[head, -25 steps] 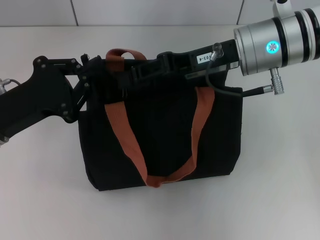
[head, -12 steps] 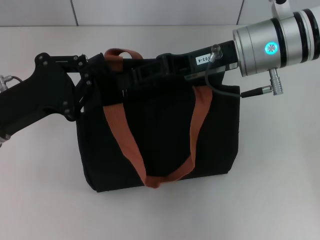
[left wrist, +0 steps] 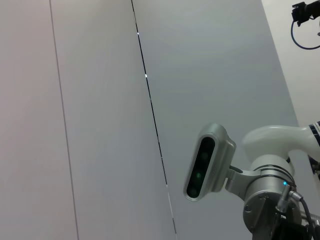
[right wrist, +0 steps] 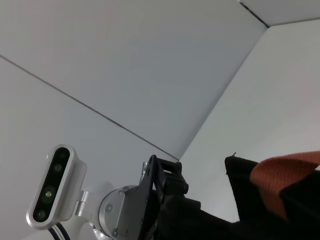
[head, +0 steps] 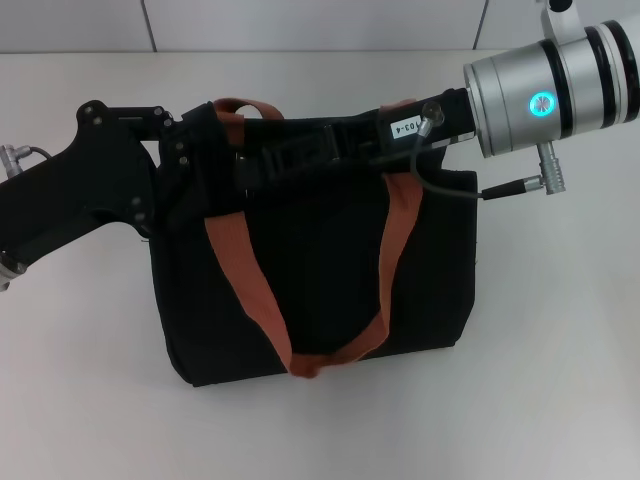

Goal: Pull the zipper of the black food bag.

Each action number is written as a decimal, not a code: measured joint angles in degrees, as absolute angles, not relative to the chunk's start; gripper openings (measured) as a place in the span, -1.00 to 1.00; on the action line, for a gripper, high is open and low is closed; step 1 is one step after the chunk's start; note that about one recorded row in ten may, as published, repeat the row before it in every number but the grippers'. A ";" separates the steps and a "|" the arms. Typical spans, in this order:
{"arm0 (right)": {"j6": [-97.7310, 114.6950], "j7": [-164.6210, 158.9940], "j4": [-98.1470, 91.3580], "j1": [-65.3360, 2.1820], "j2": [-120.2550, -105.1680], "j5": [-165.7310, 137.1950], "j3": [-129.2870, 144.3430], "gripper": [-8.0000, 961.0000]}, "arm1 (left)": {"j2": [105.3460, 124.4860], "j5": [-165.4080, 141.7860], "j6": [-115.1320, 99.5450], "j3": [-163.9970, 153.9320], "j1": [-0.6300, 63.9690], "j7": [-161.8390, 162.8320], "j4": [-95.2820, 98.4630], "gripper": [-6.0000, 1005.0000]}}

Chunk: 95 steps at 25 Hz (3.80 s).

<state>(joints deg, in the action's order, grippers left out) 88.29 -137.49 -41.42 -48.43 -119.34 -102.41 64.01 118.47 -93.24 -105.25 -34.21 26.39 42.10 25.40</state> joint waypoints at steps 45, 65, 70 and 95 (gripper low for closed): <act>86.81 -129.40 -40.66 -48.35 -119.39 -100.65 63.76 -0.14 | 118.39 -93.29 -103.89 -34.26 29.55 48.83 25.31 -0.83; 85.19 -131.62 -44.59 -48.20 -119.24 -103.10 64.14 -0.15 | 118.45 -93.23 -104.22 -33.83 29.63 49.11 25.31 -0.82; 85.61 -131.53 -44.56 -48.95 -119.41 -102.77 64.40 -0.16 | 118.52 -93.18 -104.25 -33.83 29.91 49.68 25.31 -0.82; 85.32 -130.73 -42.81 -49.74 -119.52 -101.15 65.47 -0.54 | 118.56 -91.55 -103.22 -33.88 30.20 51.16 24.59 -0.81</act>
